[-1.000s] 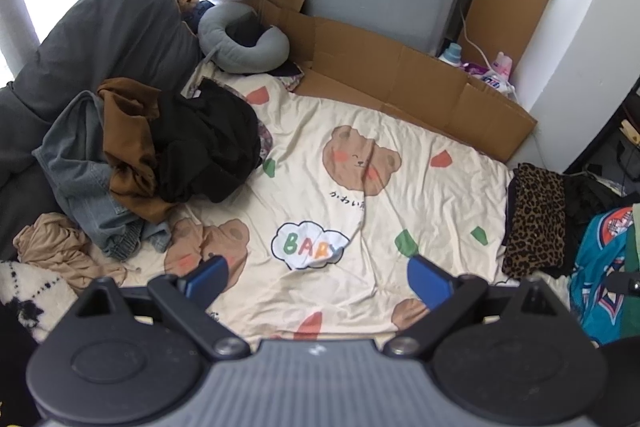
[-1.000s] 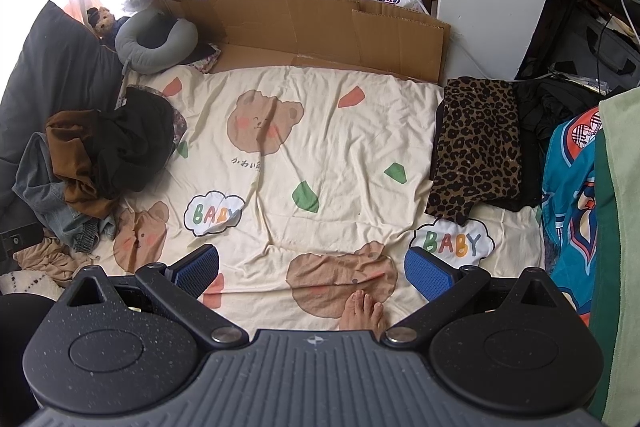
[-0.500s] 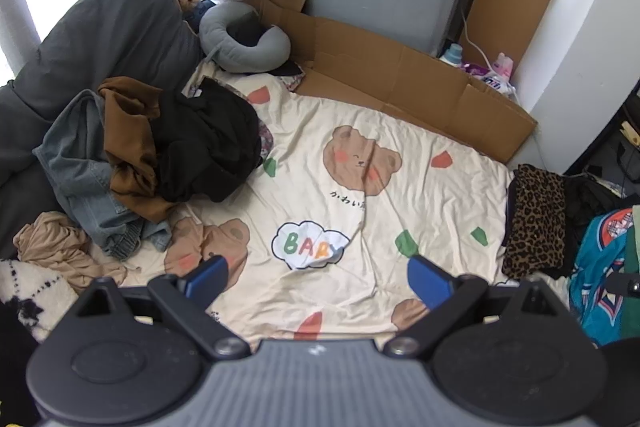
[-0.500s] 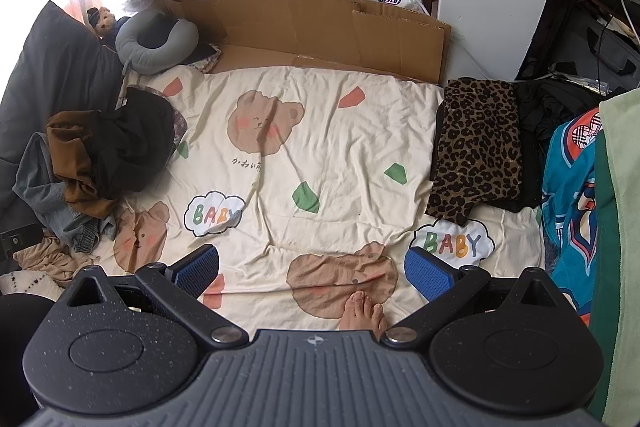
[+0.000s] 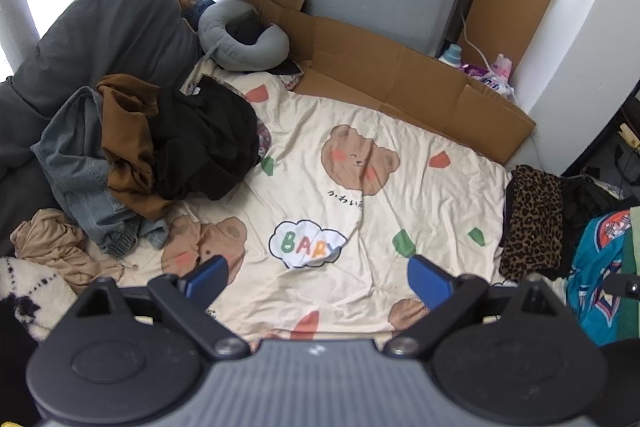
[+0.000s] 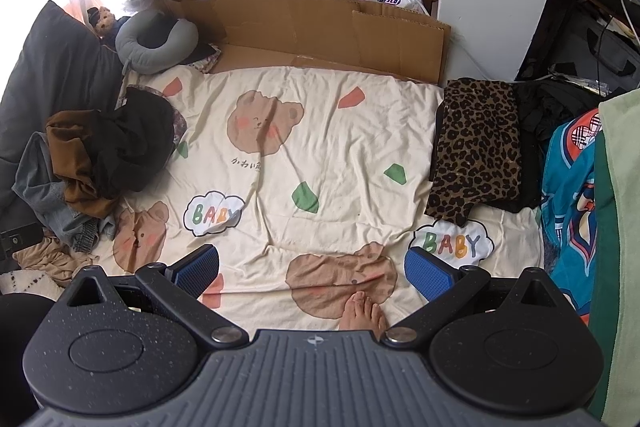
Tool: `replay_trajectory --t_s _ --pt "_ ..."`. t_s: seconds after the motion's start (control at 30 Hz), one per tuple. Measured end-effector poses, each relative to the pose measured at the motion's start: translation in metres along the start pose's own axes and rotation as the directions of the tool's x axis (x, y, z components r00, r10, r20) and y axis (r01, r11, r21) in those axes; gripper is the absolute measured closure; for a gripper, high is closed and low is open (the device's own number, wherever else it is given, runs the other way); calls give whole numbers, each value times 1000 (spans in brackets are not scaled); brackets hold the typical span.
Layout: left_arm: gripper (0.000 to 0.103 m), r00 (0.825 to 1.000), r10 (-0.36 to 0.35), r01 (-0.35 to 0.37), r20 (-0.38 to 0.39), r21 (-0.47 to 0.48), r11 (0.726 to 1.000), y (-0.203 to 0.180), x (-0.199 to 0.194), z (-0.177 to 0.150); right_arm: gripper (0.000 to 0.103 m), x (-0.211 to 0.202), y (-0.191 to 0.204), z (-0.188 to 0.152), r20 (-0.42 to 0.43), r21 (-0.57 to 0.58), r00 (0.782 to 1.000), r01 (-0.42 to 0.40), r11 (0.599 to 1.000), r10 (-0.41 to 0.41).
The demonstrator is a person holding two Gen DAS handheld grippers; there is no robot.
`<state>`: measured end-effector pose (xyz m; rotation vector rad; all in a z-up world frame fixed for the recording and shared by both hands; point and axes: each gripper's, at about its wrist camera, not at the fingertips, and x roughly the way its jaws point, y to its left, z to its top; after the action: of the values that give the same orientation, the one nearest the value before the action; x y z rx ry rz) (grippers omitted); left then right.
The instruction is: Fold clothes
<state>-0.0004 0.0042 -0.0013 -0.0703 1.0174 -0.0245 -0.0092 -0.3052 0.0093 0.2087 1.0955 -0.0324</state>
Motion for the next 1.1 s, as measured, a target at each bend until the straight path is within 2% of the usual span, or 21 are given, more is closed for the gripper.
replay_trajectory --t_s 0.63,0.87,0.9,1.1 --pt "6 1000 -11 11 3 -15 1000 6 -1 -2 1 -2 -2 1 11 4 1000 -1 1000 1" --pt "2 996 -87 87 -32 -22 996 12 2 -1 1 0 2 3 12 4 1000 -22 1000 22" --pt "2 995 -99 99 -28 -27 995 13 1 1 1 1 3 4 10 3 1000 -29 1000 29" --pt "1 995 -70 72 68 -25 997 21 -8 17 1 7 8 13 -2 2 998 -71 998 71"
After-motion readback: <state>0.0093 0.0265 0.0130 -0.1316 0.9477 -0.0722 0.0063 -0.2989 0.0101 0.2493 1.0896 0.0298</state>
